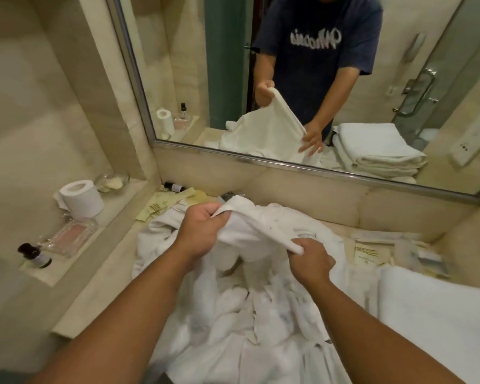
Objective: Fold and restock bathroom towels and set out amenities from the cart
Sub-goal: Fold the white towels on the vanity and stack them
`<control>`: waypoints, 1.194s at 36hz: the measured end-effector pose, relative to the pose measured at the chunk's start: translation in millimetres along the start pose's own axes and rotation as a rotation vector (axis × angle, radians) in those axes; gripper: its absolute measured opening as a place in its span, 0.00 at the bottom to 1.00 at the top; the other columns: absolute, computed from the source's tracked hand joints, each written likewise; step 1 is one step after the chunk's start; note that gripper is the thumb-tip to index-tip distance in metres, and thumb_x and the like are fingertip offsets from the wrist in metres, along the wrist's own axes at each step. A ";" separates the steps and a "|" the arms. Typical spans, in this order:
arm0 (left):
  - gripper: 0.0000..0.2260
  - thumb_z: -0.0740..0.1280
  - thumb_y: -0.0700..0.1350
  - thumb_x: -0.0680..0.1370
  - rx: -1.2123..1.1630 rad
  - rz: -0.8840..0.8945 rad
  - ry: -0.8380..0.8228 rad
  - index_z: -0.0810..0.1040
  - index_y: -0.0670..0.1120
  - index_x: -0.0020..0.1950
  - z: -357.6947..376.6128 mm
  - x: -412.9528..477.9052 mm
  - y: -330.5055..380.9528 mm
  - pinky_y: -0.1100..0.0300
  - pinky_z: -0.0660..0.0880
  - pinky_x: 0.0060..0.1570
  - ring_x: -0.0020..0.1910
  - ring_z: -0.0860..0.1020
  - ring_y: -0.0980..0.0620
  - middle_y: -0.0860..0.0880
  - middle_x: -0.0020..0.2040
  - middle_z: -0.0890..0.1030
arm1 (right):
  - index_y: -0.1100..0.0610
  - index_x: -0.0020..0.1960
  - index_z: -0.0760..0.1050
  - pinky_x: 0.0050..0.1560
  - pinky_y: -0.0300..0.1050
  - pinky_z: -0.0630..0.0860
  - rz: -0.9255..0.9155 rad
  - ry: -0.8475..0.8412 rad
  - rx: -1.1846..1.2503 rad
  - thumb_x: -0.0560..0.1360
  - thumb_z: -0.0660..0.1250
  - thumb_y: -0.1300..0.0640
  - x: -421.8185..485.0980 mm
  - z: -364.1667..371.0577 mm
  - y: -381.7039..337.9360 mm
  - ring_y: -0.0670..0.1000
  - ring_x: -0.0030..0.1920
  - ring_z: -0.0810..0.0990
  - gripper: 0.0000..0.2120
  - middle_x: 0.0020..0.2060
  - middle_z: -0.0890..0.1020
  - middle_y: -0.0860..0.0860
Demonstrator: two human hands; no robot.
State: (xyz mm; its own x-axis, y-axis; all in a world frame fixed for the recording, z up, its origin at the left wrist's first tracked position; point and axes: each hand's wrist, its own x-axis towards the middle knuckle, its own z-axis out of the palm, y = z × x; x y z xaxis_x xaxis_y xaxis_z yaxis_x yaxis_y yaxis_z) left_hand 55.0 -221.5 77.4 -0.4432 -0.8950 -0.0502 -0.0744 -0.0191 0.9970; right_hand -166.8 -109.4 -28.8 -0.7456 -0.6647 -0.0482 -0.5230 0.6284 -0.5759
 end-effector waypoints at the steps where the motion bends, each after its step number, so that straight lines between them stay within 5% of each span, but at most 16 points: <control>1: 0.12 0.71 0.49 0.73 -0.032 0.019 0.024 0.85 0.41 0.47 2.2 -5.8 8.6 0.51 0.75 0.47 0.43 0.79 0.47 0.43 0.43 0.83 | 0.46 0.42 0.80 0.49 0.48 0.64 -0.012 0.013 0.021 0.77 0.65 0.54 0.5 -9.4 0.2 0.50 0.45 0.75 0.08 0.41 0.79 0.42; 3: 0.11 0.71 0.48 0.73 -0.073 0.059 0.056 0.87 0.42 0.47 6.9 -17.8 25.9 0.51 0.76 0.48 0.44 0.81 0.46 0.42 0.44 0.85 | 0.47 0.43 0.78 0.54 0.51 0.70 -0.029 0.033 0.150 0.78 0.66 0.55 0.0 -28.2 -0.5 0.52 0.46 0.77 0.06 0.42 0.80 0.44; 5: 0.07 0.71 0.47 0.75 -0.088 0.111 0.098 0.88 0.47 0.45 9.1 -26.9 44.0 0.52 0.78 0.47 0.43 0.83 0.47 0.44 0.44 0.86 | 0.49 0.39 0.72 0.48 0.53 0.75 -0.039 0.073 0.338 0.77 0.67 0.57 -1.2 -47.7 -2.3 0.55 0.42 0.77 0.09 0.38 0.79 0.47; 8: 0.07 0.71 0.43 0.80 -0.078 0.197 0.188 0.87 0.47 0.45 7.7 -36.3 69.1 0.53 0.77 0.45 0.40 0.81 0.49 0.46 0.40 0.84 | 0.53 0.38 0.62 0.34 0.49 0.64 -0.076 0.112 0.540 0.78 0.67 0.60 -3.9 -80.1 -9.3 0.50 0.34 0.65 0.16 0.33 0.69 0.48; 11: 0.13 0.78 0.51 0.74 0.307 0.295 0.255 0.82 0.43 0.41 1.6 -41.7 79.4 0.58 0.71 0.36 0.32 0.74 0.52 0.50 0.33 0.79 | 0.54 0.38 0.66 0.35 0.48 0.64 -0.080 0.173 0.687 0.79 0.67 0.56 -4.5 -112.9 -15.1 0.49 0.34 0.66 0.14 0.33 0.70 0.49; 13: 0.15 0.83 0.54 0.66 0.627 0.188 0.250 0.83 0.47 0.41 -2.7 -45.3 75.3 0.57 0.73 0.35 0.33 0.78 0.52 0.52 0.35 0.82 | 0.55 0.38 0.69 0.37 0.47 0.66 -0.047 0.203 0.760 0.79 0.68 0.55 -4.1 -131.2 -16.2 0.49 0.35 0.68 0.13 0.34 0.72 0.50; 17: 0.08 0.73 0.41 0.74 1.024 0.165 0.309 0.80 0.49 0.36 -8.9 -45.8 45.7 0.55 0.68 0.35 0.40 0.79 0.42 0.48 0.37 0.79 | 0.61 0.42 0.72 0.36 0.47 0.67 -0.027 0.268 0.779 0.79 0.67 0.55 -2.3 -158.5 -17.5 0.50 0.35 0.69 0.11 0.34 0.74 0.50; 20: 0.12 0.64 0.33 0.74 0.881 0.179 0.492 0.77 0.46 0.33 -8.0 -49.3 39.9 0.55 0.62 0.30 0.35 0.73 0.41 0.45 0.33 0.75 | 0.67 0.45 0.72 0.38 0.47 0.67 0.004 0.350 0.849 0.79 0.67 0.54 0.1 -172.5 -17.5 0.51 0.36 0.70 0.15 0.36 0.74 0.53; 24: 0.09 0.63 0.36 0.76 0.368 0.055 0.537 0.82 0.45 0.42 3.7 -45.8 51.6 0.53 0.73 0.40 0.42 0.79 0.43 0.45 0.40 0.82 | 0.58 0.38 0.72 0.42 0.47 0.68 0.023 0.305 0.821 0.80 0.65 0.48 -5.1 -184.7 -29.1 0.51 0.37 0.71 0.17 0.34 0.74 0.50; 28: 0.16 0.68 0.41 0.69 0.033 0.011 0.112 0.80 0.48 0.56 23.4 -47.5 66.3 0.52 0.77 0.46 0.48 0.81 0.44 0.46 0.50 0.83 | 0.52 0.45 0.75 0.46 0.47 0.72 0.052 -0.036 0.804 0.79 0.60 0.32 -24.7 -180.9 -63.3 0.47 0.41 0.76 0.23 0.40 0.79 0.47; 30: 0.31 0.75 0.47 0.65 0.093 0.016 -0.188 0.74 0.55 0.68 32.6 -46.5 64.8 0.59 0.79 0.49 0.53 0.81 0.51 0.51 0.58 0.81 | 0.56 0.43 0.80 0.40 0.44 0.72 -0.080 -0.139 0.716 0.79 0.64 0.34 -31.6 -169.4 -81.2 0.48 0.36 0.76 0.25 0.36 0.81 0.48; 32: 0.41 0.83 0.56 0.63 0.196 0.062 -0.349 0.70 0.62 0.73 46.1 -41.0 59.4 0.54 0.81 0.56 0.57 0.82 0.54 0.54 0.62 0.81 | 0.60 0.41 0.83 0.37 0.45 0.70 -0.221 -0.218 0.663 0.78 0.71 0.43 -36.9 -155.5 -97.9 0.48 0.33 0.75 0.20 0.32 0.80 0.49; 35: 0.30 0.82 0.61 0.63 0.379 0.138 -0.366 0.79 0.59 0.63 62.8 -28.1 55.6 0.44 0.82 0.56 0.55 0.84 0.53 0.53 0.55 0.86 | 0.60 0.40 0.84 0.38 0.48 0.75 -0.315 -0.277 0.651 0.75 0.76 0.51 -39.8 -138.9 -117.9 0.50 0.35 0.80 0.12 0.34 0.84 0.55; 40: 0.08 0.78 0.52 0.71 0.390 0.205 -0.166 0.85 0.55 0.49 41.8 -4.7 58.1 0.58 0.81 0.45 0.45 0.84 0.57 0.57 0.42 0.86 | 0.61 0.46 0.84 0.43 0.50 0.76 -0.328 -0.396 0.686 0.62 0.83 0.53 -28.7 -132.5 -118.2 0.52 0.41 0.81 0.18 0.41 0.85 0.62; 43: 0.05 0.78 0.46 0.73 0.302 0.356 -0.104 0.85 0.53 0.48 29.0 5.4 65.5 0.58 0.80 0.46 0.46 0.84 0.57 0.57 0.44 0.86 | 0.57 0.44 0.85 0.38 0.44 0.74 -0.334 -0.386 0.522 0.63 0.81 0.59 -23.3 -123.4 -113.6 0.46 0.36 0.77 0.11 0.35 0.83 0.57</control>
State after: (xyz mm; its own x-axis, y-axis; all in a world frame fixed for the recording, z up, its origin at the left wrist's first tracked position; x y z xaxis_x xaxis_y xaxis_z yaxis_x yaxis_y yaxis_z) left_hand 21.8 -214.7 140.8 -0.5741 -0.7729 0.2701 -0.1510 0.4242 0.8929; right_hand -141.0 -115.5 138.5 -0.3320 -0.9428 -0.0309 -0.3603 0.1570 -0.9195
